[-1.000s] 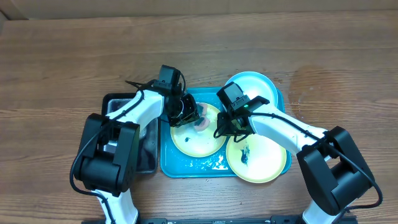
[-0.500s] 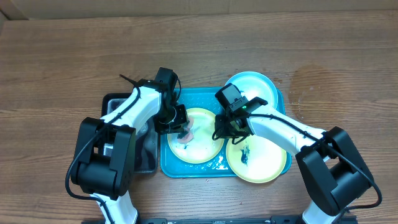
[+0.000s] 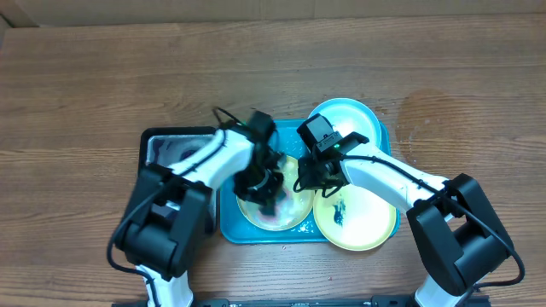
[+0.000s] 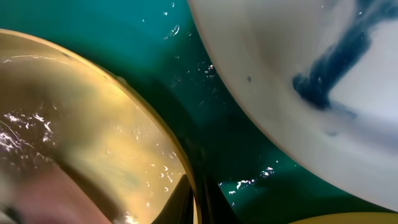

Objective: Clean dirty plates on tray and stack at the side
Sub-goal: 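Scrub the left yellow plate with the sponge while right gripper holds its rim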

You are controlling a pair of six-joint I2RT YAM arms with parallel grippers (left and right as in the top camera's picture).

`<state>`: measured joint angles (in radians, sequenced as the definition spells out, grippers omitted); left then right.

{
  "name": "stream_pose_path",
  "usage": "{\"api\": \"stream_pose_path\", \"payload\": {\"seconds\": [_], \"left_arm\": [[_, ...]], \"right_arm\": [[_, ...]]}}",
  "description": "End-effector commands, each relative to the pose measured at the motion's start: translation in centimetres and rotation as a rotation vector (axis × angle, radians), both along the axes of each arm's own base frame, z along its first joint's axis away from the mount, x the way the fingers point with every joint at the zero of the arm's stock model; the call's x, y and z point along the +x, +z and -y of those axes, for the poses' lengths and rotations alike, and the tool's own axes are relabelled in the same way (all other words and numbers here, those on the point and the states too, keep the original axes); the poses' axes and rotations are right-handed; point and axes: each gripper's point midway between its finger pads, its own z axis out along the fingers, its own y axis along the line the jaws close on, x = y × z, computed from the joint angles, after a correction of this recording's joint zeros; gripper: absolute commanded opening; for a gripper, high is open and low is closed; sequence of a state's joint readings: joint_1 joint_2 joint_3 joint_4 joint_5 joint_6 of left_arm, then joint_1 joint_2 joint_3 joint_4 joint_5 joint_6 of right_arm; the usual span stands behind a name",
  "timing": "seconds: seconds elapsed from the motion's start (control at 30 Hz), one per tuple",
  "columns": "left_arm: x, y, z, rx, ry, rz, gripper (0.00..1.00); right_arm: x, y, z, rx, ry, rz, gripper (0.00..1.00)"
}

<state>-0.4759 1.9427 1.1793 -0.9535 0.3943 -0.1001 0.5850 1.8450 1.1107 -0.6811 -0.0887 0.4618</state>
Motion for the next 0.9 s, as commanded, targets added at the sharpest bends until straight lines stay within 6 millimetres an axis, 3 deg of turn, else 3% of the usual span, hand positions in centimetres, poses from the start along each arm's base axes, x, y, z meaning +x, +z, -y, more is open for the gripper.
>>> {"api": "stream_pose_path", "payload": {"seconds": [0.0,0.07,0.23,0.63,0.87], "left_arm": [[-5.1,-1.5,3.0,-0.123,-0.067,-0.187,0.04],[-5.1,-1.2,3.9,-0.165,-0.056,-0.196,0.04],[-4.0,-1.3,3.9,-0.151,0.044,-0.198,0.04],[2.3,-1.0,4.8,-0.251,0.361,-0.148,0.04],[4.7,-1.9,2.9,-0.163,0.566,-0.138,0.04]], "right_arm": [[1.1,-0.4,1.0,-0.043,-0.055,0.031,0.04],[1.0,-0.4,1.0,-0.039,-0.054,0.029,0.04],[1.0,-0.3,0.7,-0.026,-0.051,0.023,0.04],[0.9,-0.3,0.7,-0.027,-0.052,0.022,0.04],[0.9,-0.3,0.8,-0.028,-0.052,0.021,0.04]]}}
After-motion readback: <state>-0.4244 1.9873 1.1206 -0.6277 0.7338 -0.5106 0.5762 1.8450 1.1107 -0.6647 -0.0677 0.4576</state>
